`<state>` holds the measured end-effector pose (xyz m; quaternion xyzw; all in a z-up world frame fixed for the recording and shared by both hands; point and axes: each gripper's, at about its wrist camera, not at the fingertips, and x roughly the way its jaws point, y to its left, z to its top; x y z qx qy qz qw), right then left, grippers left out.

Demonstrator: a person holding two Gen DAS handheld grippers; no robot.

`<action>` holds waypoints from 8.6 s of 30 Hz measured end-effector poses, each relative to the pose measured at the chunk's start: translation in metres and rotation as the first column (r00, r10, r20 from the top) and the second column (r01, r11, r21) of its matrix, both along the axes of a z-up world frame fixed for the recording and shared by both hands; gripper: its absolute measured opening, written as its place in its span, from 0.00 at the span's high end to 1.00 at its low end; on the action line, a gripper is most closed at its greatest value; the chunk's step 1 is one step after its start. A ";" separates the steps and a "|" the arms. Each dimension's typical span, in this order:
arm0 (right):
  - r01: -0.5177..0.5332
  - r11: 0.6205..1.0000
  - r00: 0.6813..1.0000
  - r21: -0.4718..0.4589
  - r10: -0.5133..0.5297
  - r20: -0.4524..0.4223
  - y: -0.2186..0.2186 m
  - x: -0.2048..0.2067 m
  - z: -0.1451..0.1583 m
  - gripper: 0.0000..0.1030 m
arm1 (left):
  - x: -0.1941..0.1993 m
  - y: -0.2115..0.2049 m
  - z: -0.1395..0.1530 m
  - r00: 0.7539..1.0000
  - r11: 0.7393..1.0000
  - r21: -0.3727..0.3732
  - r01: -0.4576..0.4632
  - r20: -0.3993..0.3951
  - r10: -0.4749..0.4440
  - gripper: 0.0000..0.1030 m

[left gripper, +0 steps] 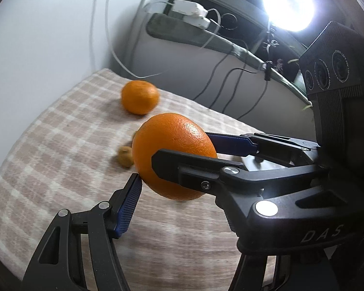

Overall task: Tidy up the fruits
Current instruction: 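Carry the large orange to the plate and open the right gripper, then reach the left gripper to a brown kiwi while the right gripper reaches a small tangerine, then lift the brown kiwi with the left gripper while the right gripper lifts the tangerine toward the plate, then lower both fruits into the white plate and open both grippers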

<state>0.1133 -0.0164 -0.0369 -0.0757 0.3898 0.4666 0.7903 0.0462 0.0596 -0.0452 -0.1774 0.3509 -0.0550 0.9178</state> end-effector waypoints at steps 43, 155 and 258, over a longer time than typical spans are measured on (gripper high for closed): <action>0.262 0.965 0.964 0.029 -0.259 -0.061 -0.166 0.009 -0.010 0.36 | 0.034 -0.133 -0.003 0.954 0.954 0.027 0.298 -0.044 -0.296 0.39; 0.149 0.983 0.988 -0.112 -0.151 -0.012 -0.035 0.018 -0.060 0.59 | 0.063 0.050 -0.046 0.988 0.987 0.147 0.069 -0.150 -0.047 0.66; 0.486 0.874 0.872 0.012 -0.486 0.052 -0.251 0.033 -0.007 0.65 | 0.082 -0.094 -0.002 0.957 0.947 0.138 0.289 -0.055 -0.284 0.76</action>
